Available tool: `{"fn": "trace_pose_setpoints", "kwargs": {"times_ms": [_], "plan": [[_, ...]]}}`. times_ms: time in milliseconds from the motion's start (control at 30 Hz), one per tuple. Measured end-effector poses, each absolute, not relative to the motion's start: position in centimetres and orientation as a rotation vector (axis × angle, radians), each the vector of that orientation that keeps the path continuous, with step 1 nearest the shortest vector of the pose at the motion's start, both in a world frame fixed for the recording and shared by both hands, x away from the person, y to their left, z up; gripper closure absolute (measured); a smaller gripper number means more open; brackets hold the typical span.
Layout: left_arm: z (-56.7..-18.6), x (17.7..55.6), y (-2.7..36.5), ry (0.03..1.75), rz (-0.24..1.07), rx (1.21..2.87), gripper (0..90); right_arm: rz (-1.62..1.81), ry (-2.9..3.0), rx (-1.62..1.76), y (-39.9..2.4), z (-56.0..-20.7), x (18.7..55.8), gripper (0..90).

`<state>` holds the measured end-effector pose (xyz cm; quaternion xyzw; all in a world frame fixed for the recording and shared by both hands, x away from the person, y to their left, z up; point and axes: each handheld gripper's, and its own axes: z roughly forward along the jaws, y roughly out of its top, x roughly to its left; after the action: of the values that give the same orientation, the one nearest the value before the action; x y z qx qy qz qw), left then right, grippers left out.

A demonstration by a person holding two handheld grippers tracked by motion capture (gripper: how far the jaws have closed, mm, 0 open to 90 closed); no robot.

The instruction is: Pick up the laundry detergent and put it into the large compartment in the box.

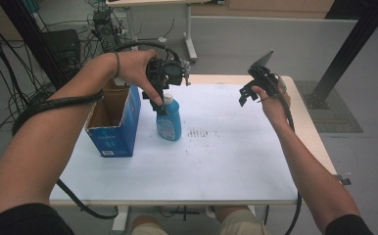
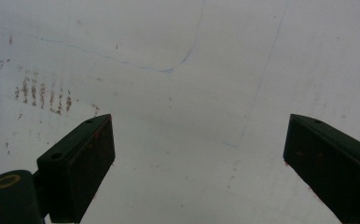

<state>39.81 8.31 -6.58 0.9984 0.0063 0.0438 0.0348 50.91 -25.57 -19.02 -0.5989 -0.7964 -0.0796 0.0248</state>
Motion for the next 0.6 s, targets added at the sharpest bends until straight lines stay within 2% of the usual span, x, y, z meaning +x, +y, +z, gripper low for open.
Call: {"fn": "trace_pose_setpoints", "kwargs": {"times_ms": [600], "plan": [[-8.0, 43.5, 7.7, -0.002, 0.133, 3.086, 11.7, -0.226, -2.459, -1.863, -25.8, -19.1, 51.1, 8.7]]}}
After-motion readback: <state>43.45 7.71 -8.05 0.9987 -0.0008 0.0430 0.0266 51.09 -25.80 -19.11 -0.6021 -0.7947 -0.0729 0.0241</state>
